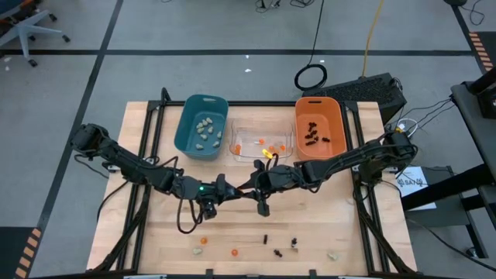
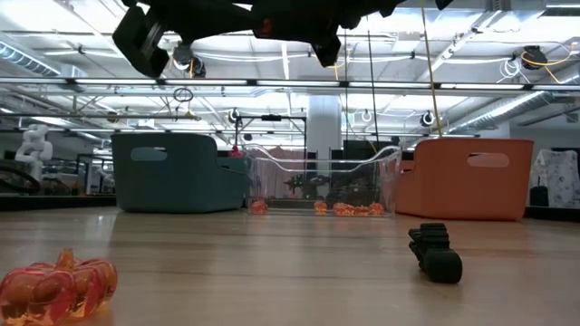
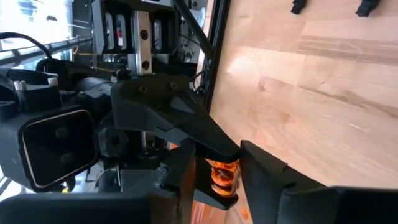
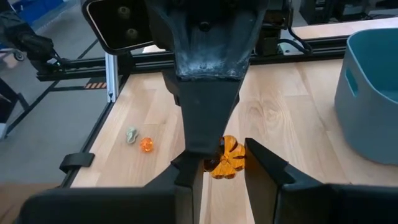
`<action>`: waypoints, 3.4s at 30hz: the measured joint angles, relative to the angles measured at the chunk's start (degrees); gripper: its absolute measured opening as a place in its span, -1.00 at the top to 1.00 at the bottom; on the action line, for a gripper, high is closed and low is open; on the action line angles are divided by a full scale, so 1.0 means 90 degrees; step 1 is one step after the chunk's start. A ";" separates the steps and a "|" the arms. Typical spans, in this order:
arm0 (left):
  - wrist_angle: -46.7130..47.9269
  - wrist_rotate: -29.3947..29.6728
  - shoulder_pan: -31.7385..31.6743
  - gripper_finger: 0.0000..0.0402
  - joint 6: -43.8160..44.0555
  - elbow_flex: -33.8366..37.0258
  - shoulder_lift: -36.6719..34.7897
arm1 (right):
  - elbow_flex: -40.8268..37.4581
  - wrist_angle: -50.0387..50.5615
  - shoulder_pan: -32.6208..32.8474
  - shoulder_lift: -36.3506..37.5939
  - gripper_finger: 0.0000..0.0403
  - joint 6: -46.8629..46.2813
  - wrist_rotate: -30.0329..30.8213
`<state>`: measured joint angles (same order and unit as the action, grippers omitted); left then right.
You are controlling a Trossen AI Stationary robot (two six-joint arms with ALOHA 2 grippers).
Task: Sort Halloween decoration
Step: Put the orange pumpkin toy into the transparent bin, then put the black skeleton toy into the orange bin
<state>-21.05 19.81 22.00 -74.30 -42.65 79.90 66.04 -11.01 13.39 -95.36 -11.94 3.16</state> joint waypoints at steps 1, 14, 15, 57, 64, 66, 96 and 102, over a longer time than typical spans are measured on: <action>0.0022 -0.0007 0.0000 0.43 -0.0002 0.0000 0.0002 | 0.0000 -0.0002 -0.0001 -0.0002 0.65 0.0000 0.0000; 0.0150 0.0169 -0.0039 0.32 -0.0073 -0.0006 0.0007 | 0.0017 -0.0160 0.0004 -0.0007 0.65 -0.0138 -0.0044; 0.0191 0.0167 -0.0039 0.34 -0.0109 -0.0007 0.0005 | 0.0017 -0.0142 0.0004 -0.0007 0.65 -0.0138 -0.0042; 0.0048 -0.1391 -0.3078 0.88 0.0999 -0.0152 0.0005 | 0.0012 0.3830 -0.0018 0.0476 -0.24 0.0240 0.0859; 0.1096 -0.1833 -0.4137 0.88 0.1449 -0.0488 0.0132 | 0.0012 0.3607 0.0023 0.0071 -0.23 0.0240 0.0808; 0.1461 -0.1833 -0.4257 0.88 0.1708 -0.0715 0.0301 | 0.0012 0.3651 0.0063 -0.0004 -0.23 0.0239 0.0807; 0.2895 0.1125 -0.3177 0.14 0.2884 -0.2021 0.1999 | 0.0010 0.4146 0.1516 -0.0004 -0.23 -0.1299 0.1027; 0.2764 0.1563 -0.2697 0.07 0.4281 -0.2215 0.1944 | 0.0010 0.4137 0.1958 -0.0004 -0.23 -0.1670 0.1025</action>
<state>3.83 33.88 -2.28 -35.78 -62.59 97.40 66.13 26.22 31.02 -95.39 -26.98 12.39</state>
